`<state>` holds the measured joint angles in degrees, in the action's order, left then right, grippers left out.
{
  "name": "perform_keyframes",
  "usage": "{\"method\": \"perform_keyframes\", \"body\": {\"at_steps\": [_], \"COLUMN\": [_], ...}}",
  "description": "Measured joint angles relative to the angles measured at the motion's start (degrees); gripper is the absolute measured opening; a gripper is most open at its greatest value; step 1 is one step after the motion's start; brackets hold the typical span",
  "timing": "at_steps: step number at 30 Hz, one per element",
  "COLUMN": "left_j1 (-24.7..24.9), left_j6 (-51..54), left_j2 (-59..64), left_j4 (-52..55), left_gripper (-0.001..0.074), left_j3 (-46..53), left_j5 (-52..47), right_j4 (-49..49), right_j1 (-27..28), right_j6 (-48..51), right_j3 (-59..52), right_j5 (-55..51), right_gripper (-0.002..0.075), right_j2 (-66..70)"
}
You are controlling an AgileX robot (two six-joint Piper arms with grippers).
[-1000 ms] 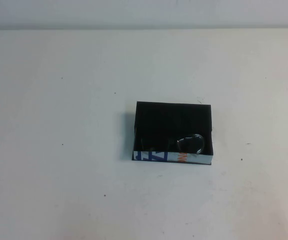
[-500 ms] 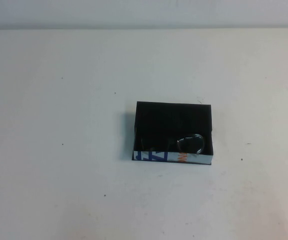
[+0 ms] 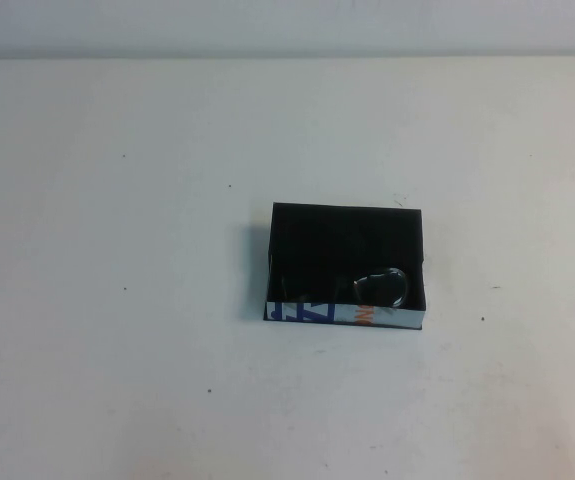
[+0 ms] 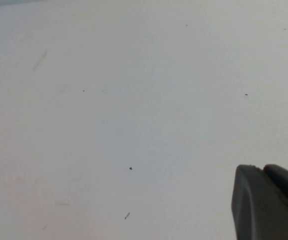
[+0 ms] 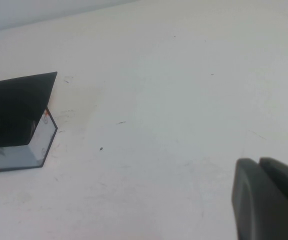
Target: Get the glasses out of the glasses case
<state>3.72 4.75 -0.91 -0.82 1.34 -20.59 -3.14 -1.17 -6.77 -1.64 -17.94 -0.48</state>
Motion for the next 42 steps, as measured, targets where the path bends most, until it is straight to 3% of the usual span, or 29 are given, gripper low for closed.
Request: {"method": "perform_keyframes", "body": {"at_steps": [5, 11, 18, 23, 33, 42], "left_j1": [0.0, 0.0, 0.0, 0.0, 0.0, 0.0], "left_j6": [0.0, 0.0, 0.0, 0.0, 0.0, 0.0], "left_j2": [0.0, 0.0, 0.0, 0.0, 0.0, 0.0], "left_j4": [0.0, 0.0, 0.0, 0.0, 0.0, 0.0], "left_gripper": [-0.0004, -0.0004, -0.0004, -0.0004, -0.0005, -0.0005], "left_j3": [0.0, 0.0, 0.0, 0.0, 0.0, 0.0], "left_j5": [0.0, 0.0, 0.0, 0.0, 0.0, 0.0], "right_j4": [-3.6, -6.2, -8.2, -8.9, -9.9, -10.6], "right_j1": [0.0, 0.0, 0.0, 0.0, -0.4, -7.0], "right_j6": [0.0, 0.0, -0.2, -0.2, 10.5, 26.0], "right_j3": [0.0, 1.5, 16.7, 20.4, 31.8, 53.8], "right_j5": [0.6, 11.7, 3.1, 2.4, -2.1, -21.4], "right_gripper": [-0.0018, -0.0018, -0.0018, -0.0018, -0.0018, -0.0018], "right_j2": [0.0, 0.0, 0.0, 4.1, 25.3, 51.3]}}
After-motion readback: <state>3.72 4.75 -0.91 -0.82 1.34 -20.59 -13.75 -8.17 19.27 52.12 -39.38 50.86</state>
